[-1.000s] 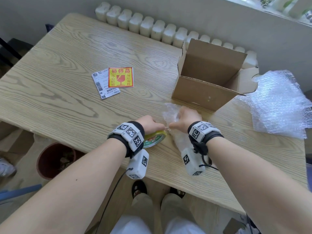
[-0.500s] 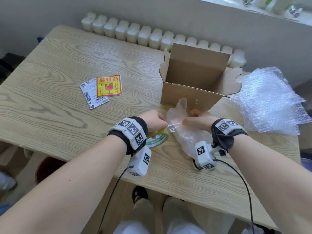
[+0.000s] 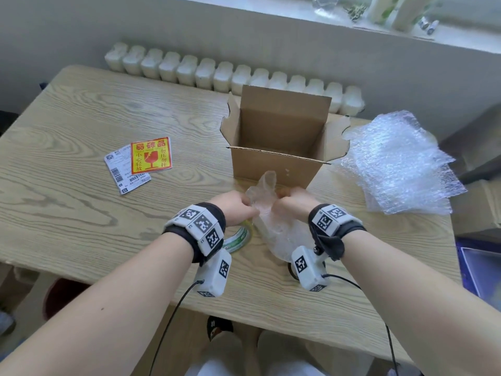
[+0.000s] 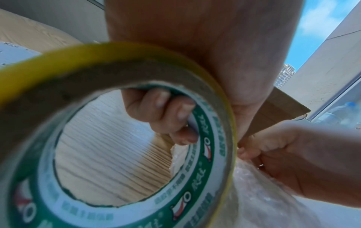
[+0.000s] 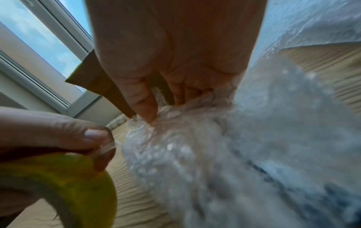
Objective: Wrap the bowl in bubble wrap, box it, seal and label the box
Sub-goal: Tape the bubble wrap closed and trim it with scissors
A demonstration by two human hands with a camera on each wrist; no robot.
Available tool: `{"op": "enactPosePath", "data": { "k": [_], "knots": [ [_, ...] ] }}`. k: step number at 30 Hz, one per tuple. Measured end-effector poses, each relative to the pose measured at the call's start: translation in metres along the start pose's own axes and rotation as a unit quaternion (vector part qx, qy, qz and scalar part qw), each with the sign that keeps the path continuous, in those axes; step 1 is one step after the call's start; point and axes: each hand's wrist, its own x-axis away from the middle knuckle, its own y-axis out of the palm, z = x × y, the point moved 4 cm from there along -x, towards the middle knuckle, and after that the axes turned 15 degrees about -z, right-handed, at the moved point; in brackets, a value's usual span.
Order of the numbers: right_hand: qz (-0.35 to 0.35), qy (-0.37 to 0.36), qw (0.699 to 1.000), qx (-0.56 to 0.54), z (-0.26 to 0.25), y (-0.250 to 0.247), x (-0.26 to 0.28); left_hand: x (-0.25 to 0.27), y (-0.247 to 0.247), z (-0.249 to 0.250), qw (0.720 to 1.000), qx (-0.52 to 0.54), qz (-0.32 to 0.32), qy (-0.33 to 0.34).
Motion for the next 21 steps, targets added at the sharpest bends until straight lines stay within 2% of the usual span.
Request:
{"op": "enactPosePath", "data": {
  "k": [5,12,18,21],
  "knots": [
    [-0.036,-0.056,0.998,0.015,0.001,0.003,0.002,-0.004,0.004,0.001,1.000,-0.014,0.007,-0.001],
    [-0.027,-0.036,0.998,0.051,0.004,0.003,-0.005,-0.004,0.007,-0.004,0.999,0.020,0.029,-0.005],
    [-0.017,-0.021,0.998,0.058,0.001,0.004,0.001,0.007,0.010,-0.004,0.997,0.045,0.056,0.020],
    [-0.008,-0.040,0.999,0.035,0.006,-0.004,0.013,0.008,0.015,0.002,0.996,0.060,0.048,0.041]
  ]
}}
